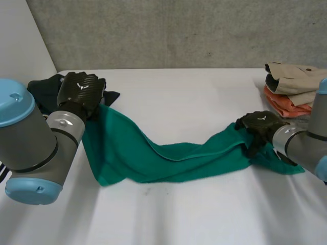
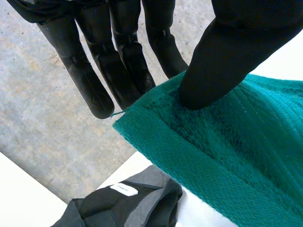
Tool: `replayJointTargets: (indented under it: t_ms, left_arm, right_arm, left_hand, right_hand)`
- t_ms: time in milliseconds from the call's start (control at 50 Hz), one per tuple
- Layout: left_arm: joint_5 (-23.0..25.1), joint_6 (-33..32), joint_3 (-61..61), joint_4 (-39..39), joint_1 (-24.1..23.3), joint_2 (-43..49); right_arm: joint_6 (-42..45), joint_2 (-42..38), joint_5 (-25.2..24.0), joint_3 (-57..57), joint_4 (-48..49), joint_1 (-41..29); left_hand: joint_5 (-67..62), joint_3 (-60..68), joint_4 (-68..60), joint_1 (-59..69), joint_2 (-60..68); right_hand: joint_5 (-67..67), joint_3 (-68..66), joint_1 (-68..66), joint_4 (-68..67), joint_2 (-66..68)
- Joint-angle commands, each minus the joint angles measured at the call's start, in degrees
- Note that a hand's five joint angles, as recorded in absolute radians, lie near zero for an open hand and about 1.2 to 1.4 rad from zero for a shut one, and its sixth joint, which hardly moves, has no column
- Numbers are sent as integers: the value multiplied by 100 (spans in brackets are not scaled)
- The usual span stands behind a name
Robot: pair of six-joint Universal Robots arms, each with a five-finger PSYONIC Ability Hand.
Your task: Fold the laundry.
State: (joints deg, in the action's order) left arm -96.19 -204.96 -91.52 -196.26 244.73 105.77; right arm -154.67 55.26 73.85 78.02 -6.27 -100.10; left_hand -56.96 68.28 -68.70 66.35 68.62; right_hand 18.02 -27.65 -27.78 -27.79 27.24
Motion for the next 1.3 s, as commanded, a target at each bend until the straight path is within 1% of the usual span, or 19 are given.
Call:
replayJointTargets:
  t_ms: [20, 100, 120, 260, 340, 420, 500, 600, 620, 720, 900, 960, 1020, 1100, 1120, 1180, 1200, 1280, 1300]
  left_arm:
    - [3, 0, -67, -9, 22, -13]
    - [3, 0, -67, -9, 48, -13]
    - [3, 0, -59, -9, 57, -22]
    - [3, -8, -59, -9, 110, -425]
    - [21, -43, -50, 0, 312, -1005]
    - [56, -79, 20, 96, 549, -1576]
    - [266, -105, 117, 412, 751, -2025]
    - [742, -105, 161, 1169, 1138, -2289]
    - [942, -105, 135, 1430, 1251, -2289]
    - [1225, -79, -14, 1670, 1314, -2123]
    - [1173, -105, 501, 1635, 1182, -175]
    - [1059, -114, 1135, 1617, 1147, 495]
    - [795, -123, 2083, 1451, 1121, 1067]
    - [522, -149, 3341, 828, 1103, 1507]
    - [479, -149, 3726, 391, 1112, 1577]
    - [461, -97, 4036, -524, 1138, 1578]
    - [452, -105, 4046, -1206, 1138, 1569]
    - [452, -114, 4002, -2248, 1077, 1490]
    - [460, -114, 3984, -2224, 1085, 1464]
  right_arm:
    - [-186, -542, -37, -296, 328, -98]
    - [-212, -692, -19, -498, 424, -124]
    - [-212, -666, -11, -533, 538, -124]
    - [-98, -105, 51, -445, 645, -107]
    - [104, 1019, 34, -436, 5, -54]
    - [646, 2135, -81, -822, -1224, 322]
    - [1489, 2524, -90, -1165, -1928, 876]
    - [2143, 2867, -28, -1324, -2396, 1062]
    - [2204, 2911, -37, -1307, -2484, 1071]
    - [2284, 2737, -37, -1044, -2801, 1080]
    - [2328, 1410, 182, -1367, -2704, 571]
    - [2284, 664, 620, -1955, -2346, 369]
    - [2231, 337, 920, -2448, -1845, 193]
    - [1959, -6, 1404, -3344, -326, -36]
    - [1750, -33, 1552, -3581, 556, -54]
    - [1397, 11, 1729, -3654, 1958, -54]
    - [1213, 98, 1791, -3619, 2755, -63]
    - [1071, 169, 1774, -3495, 3518, -106]
    - [1054, 169, 1748, -3495, 3492, -98]
  left_hand:
    - [-1304, 1172, -1130, 1365, 1138]
    - [-1304, 1172, -1130, 1365, 1138]
    - [-1304, 1172, -1130, 1365, 1138]
    - [-1304, 1172, -1130, 1365, 1138]
    - [-1304, 1172, -1130, 1365, 1138]
    - [-1304, 1172, -1130, 1365, 1138]
    - [-1304, 1172, -1130, 1365, 1138]
    - [-1304, 1172, -1130, 1365, 1138]
    - [-1304, 1172, -1130, 1365, 1138]
    - [-1304, 1172, -1130, 1365, 1138]
    - [-1304, 1172, -1130, 1365, 1138]
    - [-1304, 1172, -1130, 1365, 1138]
    - [-1304, 1172, -1130, 1365, 1138]
    - [-1304, 1172, -1130, 1365, 1138]
    - [-1304, 1172, -1130, 1365, 1138]
    - [-1304, 1172, -1130, 1365, 1138]
    - [-1304, 1172, -1130, 1365, 1138]
    - [-1304, 1172, -1130, 1365, 1138]
    - [-1304, 1172, -1130, 1365, 1138]
  right_hand:
    - [998, -1035, -1022, -1021, 1076]
    - [3667, -3703, -3691, -3690, 3745]
    - [5122, -5159, -5146, -5145, 5200]
    - [5198, -5235, -5222, -5221, 5276]
    - [5198, -5235, -5222, -5221, 5276]
    - [5198, -5235, -5222, -5221, 5276]
    - [5198, -5235, -5222, -5221, 5276]
    - [5198, -5235, -5222, -5221, 5276]
    - [5198, -5235, -5222, -5221, 5276]
    - [5198, -5235, -5222, -5221, 5276]
    - [5198, -5235, -5222, -5221, 5276]
    - [5198, -5235, -5222, -5221, 5276]
    - [5198, -5235, -5222, -5221, 5276]
    - [5198, -5235, -5222, -5221, 5276]
    - [5198, -5235, -5222, -5221, 5276]
    - [5198, -5235, -5222, -5221, 5276]
    - [5198, -5235, -5222, -5221, 5276]
    - [5198, -5235, -5222, -5221, 5276]
    - [5198, -5235, -5222, -5221, 5276]
